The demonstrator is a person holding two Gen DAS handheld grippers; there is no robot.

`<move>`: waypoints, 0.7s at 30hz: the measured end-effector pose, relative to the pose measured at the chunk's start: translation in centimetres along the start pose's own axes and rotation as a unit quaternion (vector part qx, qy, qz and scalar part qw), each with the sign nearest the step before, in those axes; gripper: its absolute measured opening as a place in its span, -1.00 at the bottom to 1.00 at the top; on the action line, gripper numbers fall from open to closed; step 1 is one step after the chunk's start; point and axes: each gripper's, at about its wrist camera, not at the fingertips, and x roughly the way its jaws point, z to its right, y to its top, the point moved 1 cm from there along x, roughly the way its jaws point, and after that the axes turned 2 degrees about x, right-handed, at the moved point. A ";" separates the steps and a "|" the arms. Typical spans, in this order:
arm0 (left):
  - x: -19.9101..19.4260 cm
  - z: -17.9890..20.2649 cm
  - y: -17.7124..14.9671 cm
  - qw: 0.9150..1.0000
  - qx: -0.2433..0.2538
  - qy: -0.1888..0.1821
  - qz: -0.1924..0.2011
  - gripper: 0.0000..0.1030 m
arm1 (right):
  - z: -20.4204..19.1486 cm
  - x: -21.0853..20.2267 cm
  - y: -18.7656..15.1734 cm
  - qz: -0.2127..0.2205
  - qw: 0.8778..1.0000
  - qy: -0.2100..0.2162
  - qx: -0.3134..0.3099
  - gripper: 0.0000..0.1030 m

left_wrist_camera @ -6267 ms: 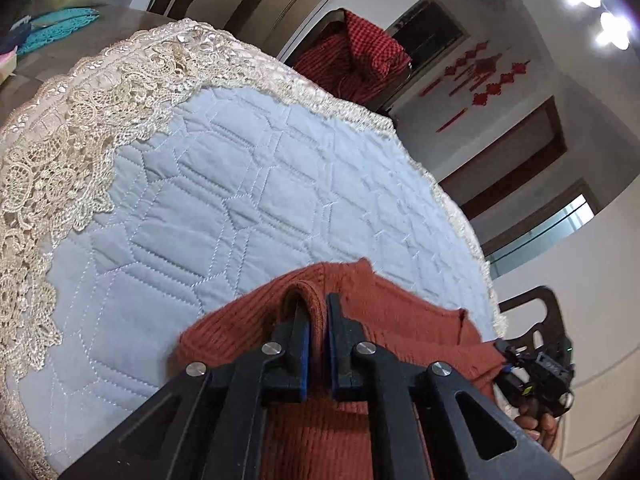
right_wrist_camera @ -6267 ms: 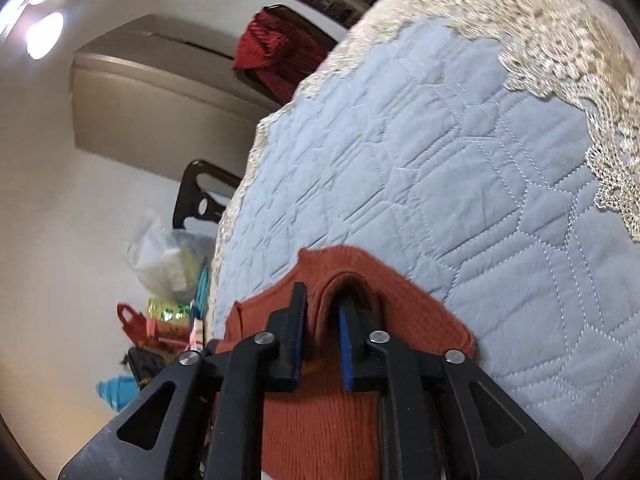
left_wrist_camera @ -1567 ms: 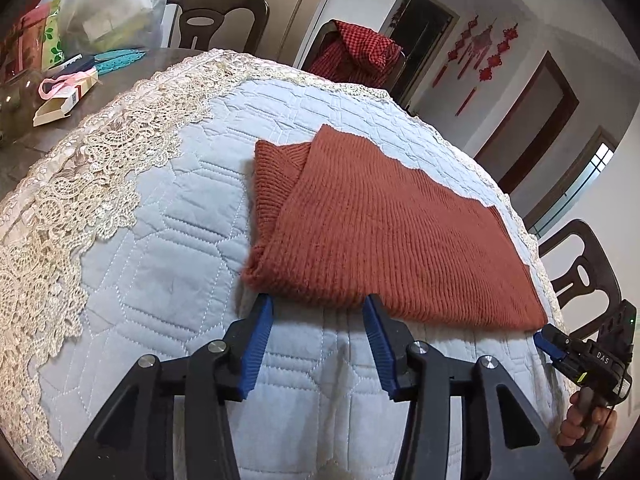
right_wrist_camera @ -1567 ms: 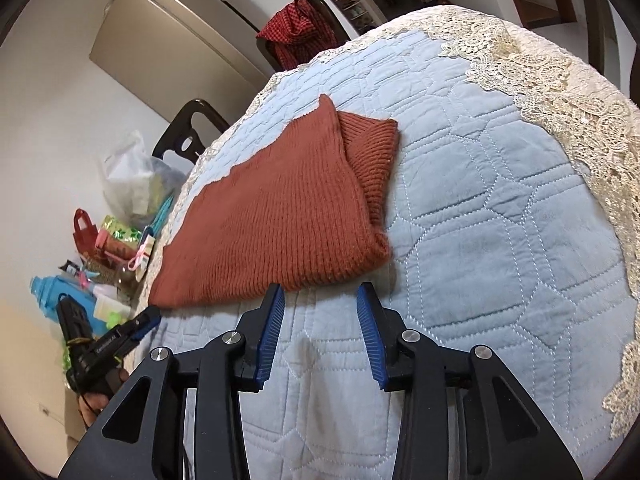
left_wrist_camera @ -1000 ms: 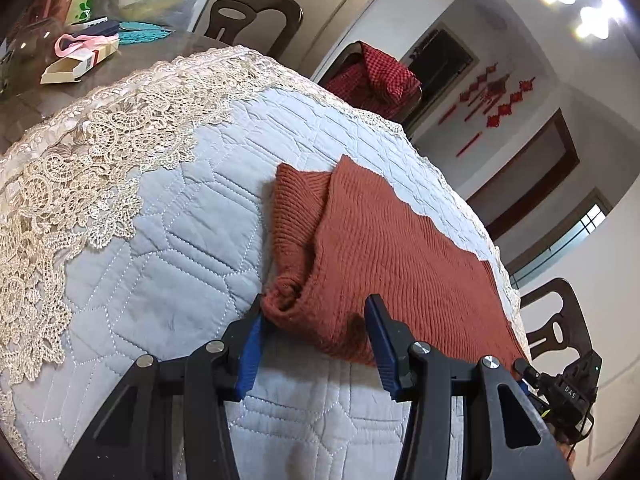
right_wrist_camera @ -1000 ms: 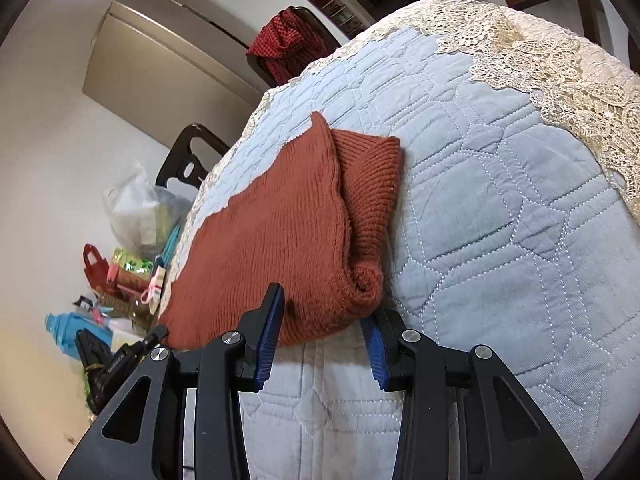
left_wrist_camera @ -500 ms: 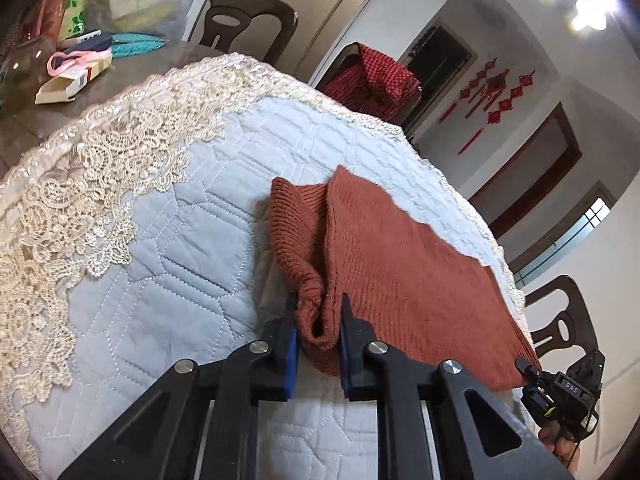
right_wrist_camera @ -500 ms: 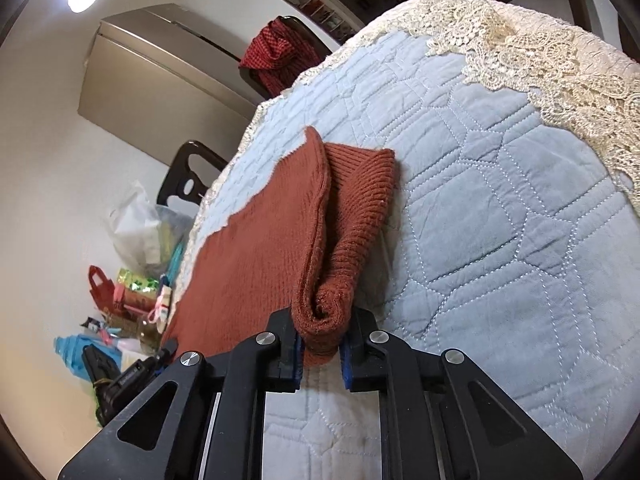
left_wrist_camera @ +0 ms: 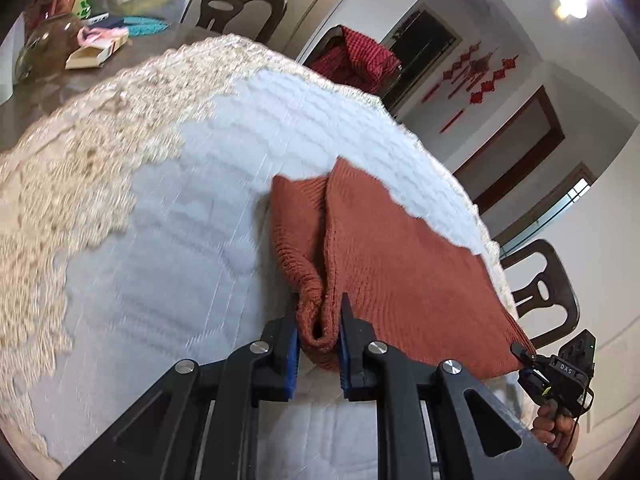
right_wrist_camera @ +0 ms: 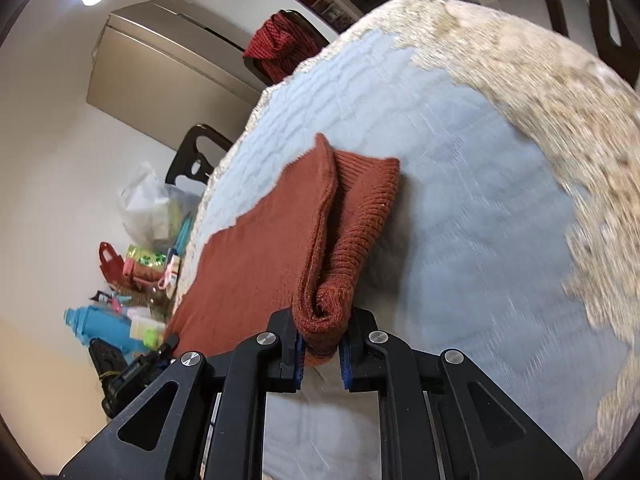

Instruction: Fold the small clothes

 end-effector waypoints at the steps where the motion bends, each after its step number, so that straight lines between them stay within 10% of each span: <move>1: 0.1 -0.2 -0.2 1.000 -0.005 -0.001 -0.003 -0.66 | 0.5 0.3 -0.4 -0.005 1.000 -0.005 0.006 -0.74; 21: -3.5 -0.2 -1.5 0.999 0.027 0.025 0.023 -0.57 | 0.4 -2.7 -1.1 0.025 0.998 -0.034 -0.035 -0.60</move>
